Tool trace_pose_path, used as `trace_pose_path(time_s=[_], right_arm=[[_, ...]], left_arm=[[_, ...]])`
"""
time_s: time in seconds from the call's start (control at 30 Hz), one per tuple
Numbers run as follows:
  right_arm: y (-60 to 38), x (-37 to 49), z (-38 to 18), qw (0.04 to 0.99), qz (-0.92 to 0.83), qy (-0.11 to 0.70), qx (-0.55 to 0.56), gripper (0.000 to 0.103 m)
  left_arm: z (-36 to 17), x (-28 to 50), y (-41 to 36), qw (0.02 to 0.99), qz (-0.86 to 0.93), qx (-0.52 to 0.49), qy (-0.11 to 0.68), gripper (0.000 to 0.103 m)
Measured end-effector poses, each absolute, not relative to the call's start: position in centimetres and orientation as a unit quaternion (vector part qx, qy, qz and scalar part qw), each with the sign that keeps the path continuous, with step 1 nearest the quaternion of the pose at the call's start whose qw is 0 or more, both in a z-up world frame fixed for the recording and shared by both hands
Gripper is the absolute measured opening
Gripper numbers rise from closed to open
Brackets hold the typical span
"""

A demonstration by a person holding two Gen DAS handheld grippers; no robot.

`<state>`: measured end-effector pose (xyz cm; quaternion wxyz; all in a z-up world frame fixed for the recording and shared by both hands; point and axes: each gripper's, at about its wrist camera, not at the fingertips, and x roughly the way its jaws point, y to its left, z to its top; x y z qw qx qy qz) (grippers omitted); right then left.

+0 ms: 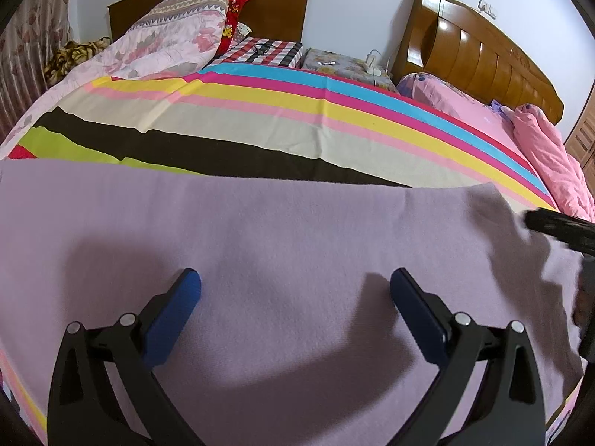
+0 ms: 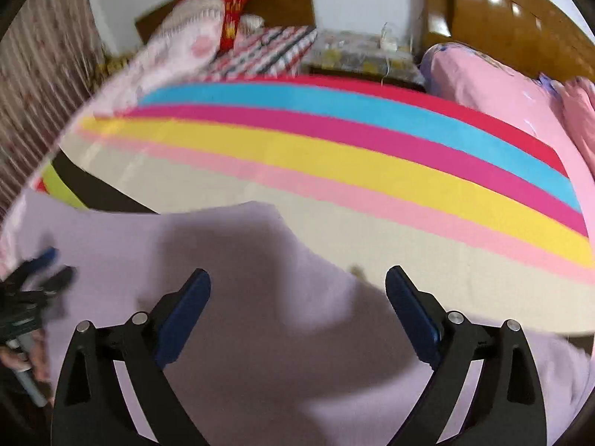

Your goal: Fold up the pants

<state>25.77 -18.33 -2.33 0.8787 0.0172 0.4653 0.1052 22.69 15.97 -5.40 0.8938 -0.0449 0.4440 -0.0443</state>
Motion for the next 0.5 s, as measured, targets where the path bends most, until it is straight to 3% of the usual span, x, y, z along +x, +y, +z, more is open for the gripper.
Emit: trace_pose_path(time_s=[0.17,0.3,0.4,0.5], right_arm=[[-23.2,18.5,-2.1,0.890,0.050,0.452,-0.028,0.092],[-28.1,13.4,-2.4,0.889,-0.017,0.455,-0.039,0.092],[-32.1,10.4,-1.9,0.896,-0.048,0.442,-0.008,0.092],[-34.5,8.4,-1.8,0.903,-0.055,0.424,0.034,0.092]], left_arm=[[-5.3,22.7,16.0,0.893,-0.043,-0.044,0.445,0.101],[-2.5,21.1,14.8,0.901,-0.058,-0.068,0.425,0.094],[1.3,19.3,10.0,0.915,-0.127,-0.047,0.379,0.102],[1.2,19.1,2.7,0.892,-0.230,0.007,0.389,0.101]])
